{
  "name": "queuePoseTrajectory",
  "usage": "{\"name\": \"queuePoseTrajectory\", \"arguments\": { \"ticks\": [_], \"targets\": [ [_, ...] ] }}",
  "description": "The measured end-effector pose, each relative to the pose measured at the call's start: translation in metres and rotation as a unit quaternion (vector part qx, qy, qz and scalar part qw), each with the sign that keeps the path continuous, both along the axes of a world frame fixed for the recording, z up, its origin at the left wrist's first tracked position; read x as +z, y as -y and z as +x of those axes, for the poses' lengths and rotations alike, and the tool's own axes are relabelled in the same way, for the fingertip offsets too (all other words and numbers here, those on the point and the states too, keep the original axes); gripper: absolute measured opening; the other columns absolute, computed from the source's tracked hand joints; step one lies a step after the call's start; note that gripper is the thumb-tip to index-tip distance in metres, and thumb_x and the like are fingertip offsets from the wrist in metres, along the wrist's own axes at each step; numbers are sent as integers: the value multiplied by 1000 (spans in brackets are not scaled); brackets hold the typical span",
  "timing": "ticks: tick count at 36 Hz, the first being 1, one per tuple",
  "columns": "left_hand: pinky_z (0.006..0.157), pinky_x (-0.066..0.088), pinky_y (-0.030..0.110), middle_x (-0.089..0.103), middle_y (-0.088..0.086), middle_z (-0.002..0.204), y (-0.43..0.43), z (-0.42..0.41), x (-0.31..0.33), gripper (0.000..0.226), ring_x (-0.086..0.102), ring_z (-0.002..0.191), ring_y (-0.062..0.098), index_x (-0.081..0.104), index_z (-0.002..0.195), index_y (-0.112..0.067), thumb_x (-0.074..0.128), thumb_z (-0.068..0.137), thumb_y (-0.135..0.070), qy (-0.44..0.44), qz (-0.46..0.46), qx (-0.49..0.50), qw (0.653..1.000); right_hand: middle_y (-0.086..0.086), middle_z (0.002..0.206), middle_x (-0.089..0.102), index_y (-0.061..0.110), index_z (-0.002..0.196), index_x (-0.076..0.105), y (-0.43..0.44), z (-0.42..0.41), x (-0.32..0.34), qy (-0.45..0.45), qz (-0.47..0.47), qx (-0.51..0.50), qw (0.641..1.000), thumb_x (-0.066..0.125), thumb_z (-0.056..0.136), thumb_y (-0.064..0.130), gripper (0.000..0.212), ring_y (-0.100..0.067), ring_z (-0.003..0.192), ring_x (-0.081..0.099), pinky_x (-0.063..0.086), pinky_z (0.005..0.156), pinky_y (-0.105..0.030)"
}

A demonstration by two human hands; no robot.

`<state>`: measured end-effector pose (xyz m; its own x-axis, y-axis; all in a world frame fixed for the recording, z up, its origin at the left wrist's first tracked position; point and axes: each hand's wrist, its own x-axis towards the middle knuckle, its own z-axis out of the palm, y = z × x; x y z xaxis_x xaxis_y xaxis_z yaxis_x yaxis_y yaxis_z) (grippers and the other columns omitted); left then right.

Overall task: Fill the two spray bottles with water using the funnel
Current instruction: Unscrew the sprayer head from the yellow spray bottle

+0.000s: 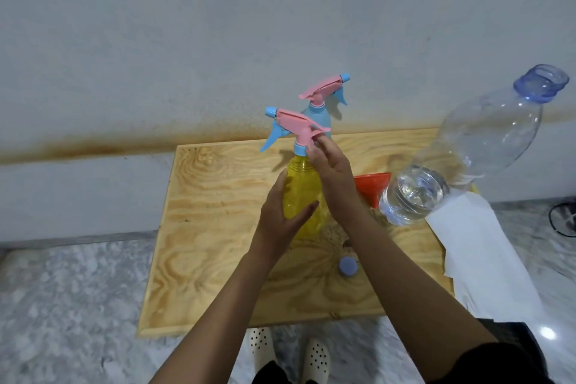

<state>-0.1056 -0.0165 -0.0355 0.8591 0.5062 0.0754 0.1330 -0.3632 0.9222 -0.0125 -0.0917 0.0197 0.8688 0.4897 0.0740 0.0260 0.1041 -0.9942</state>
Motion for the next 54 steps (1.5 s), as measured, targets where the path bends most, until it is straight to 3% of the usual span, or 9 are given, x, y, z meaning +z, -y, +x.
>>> {"name": "queuePoseTrajectory", "arguments": {
  "ticks": [5,10,16,21,30,38,43,50,54],
  "targets": [
    [97,35,5,45,-6,135,3,3,3,76,42,123,-1,31,144,-8,72,81,-24,7,5,-3,1000,4,89,61,9,94,50,-6,0,1,-39,-11,-100,994,79,72,11,37,-5,80,62,51,71,-23],
    [95,40,9,50,-6,132,3,7,10,70,47,118,0,35,140,-17,71,82,-30,18,7,-11,1000,-19,91,62,8,105,60,0,0,3,4,-2,-29,1000,51,93,17,18,-16,86,58,46,76,-28],
    [106,41,38,44,0,144,-1,9,13,87,42,132,12,27,147,-16,61,79,-58,4,31,-29,999,-4,113,60,17,117,56,-4,-2,7,47,-63,-54,995,71,78,25,42,-18,109,58,50,92,-32],
    [103,42,26,49,1,139,-2,11,17,81,46,126,10,31,145,-14,66,81,-48,19,31,-27,999,5,91,61,15,100,53,-6,-1,10,25,-31,-116,992,76,76,11,33,-6,87,62,53,80,-23],
    [99,47,44,50,4,136,-6,12,11,85,49,124,18,33,142,-12,66,76,-56,4,18,-24,1000,0,92,68,18,96,60,-6,-3,20,-48,26,-103,993,65,86,9,15,-7,85,66,52,81,-19],
    [96,34,18,46,6,131,-17,7,-2,79,44,121,15,37,137,-10,79,74,-30,-18,26,10,999,7,89,68,23,94,61,-15,8,52,-56,135,-85,986,57,88,-5,28,-16,93,65,53,83,-24],
    [91,31,10,41,-3,127,-21,5,-3,82,40,117,8,36,136,-14,75,69,-40,-18,16,22,999,-13,103,65,0,115,55,-24,20,82,-76,181,-99,975,58,89,0,26,-14,86,68,55,76,-22],
    [87,35,19,42,-3,126,-22,2,-11,77,41,113,9,36,137,-16,78,74,-29,-15,5,60,998,-3,90,65,0,115,56,-21,39,108,-40,175,-137,974,61,88,4,27,-11,82,66,55,75,-21],
    [76,36,0,43,1,130,-22,0,-16,73,43,113,10,36,136,-17,77,76,-26,-5,-35,81,996,-2,89,65,2,115,58,-13,47,101,-10,116,-166,979,64,87,12,30,-4,74,65,54,75,-21]
  ]
}}
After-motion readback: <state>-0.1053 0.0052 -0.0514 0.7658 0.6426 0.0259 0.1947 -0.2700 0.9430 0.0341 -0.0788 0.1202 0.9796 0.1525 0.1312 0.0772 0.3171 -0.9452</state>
